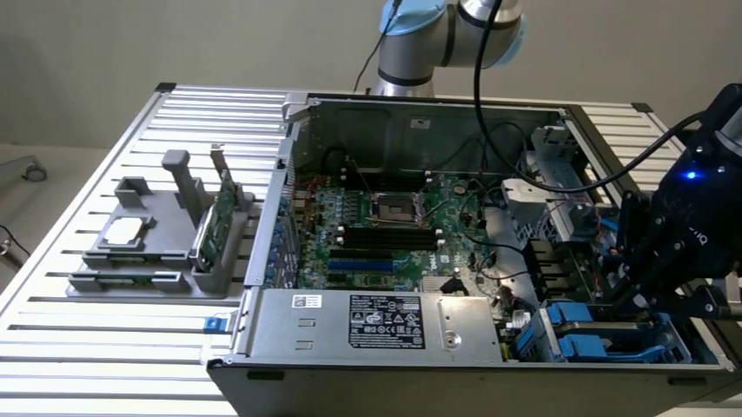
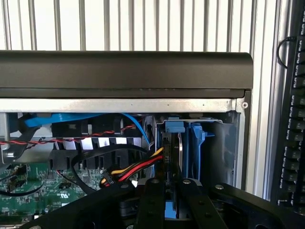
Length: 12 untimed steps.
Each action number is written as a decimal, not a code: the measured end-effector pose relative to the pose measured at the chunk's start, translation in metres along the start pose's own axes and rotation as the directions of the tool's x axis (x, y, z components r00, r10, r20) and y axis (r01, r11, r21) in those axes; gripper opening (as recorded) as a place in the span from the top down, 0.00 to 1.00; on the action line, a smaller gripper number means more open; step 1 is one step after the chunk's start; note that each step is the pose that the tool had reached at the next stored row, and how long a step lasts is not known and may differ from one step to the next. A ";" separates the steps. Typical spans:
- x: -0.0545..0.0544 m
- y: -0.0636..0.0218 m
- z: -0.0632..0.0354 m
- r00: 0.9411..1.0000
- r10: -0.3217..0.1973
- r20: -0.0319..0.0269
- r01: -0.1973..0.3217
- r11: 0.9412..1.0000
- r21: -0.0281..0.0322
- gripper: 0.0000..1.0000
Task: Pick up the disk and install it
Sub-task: 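Insert the first disk wire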
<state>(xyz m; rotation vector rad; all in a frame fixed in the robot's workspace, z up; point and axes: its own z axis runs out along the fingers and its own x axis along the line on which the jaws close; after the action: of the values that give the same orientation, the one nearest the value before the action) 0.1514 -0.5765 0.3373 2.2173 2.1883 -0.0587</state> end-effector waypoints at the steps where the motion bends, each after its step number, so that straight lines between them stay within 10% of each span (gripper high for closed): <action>1: 0.000 0.0003 0.0000 1.000 0.000 0.000 0.000 1.000 0.000 0.84; 12: -0.001 0.0026 0.0004 1.000 0.000 -0.002 0.000 1.000 0.000 0.84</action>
<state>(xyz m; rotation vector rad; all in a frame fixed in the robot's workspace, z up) 0.1540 -0.5779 0.3369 2.2182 2.1895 -0.0563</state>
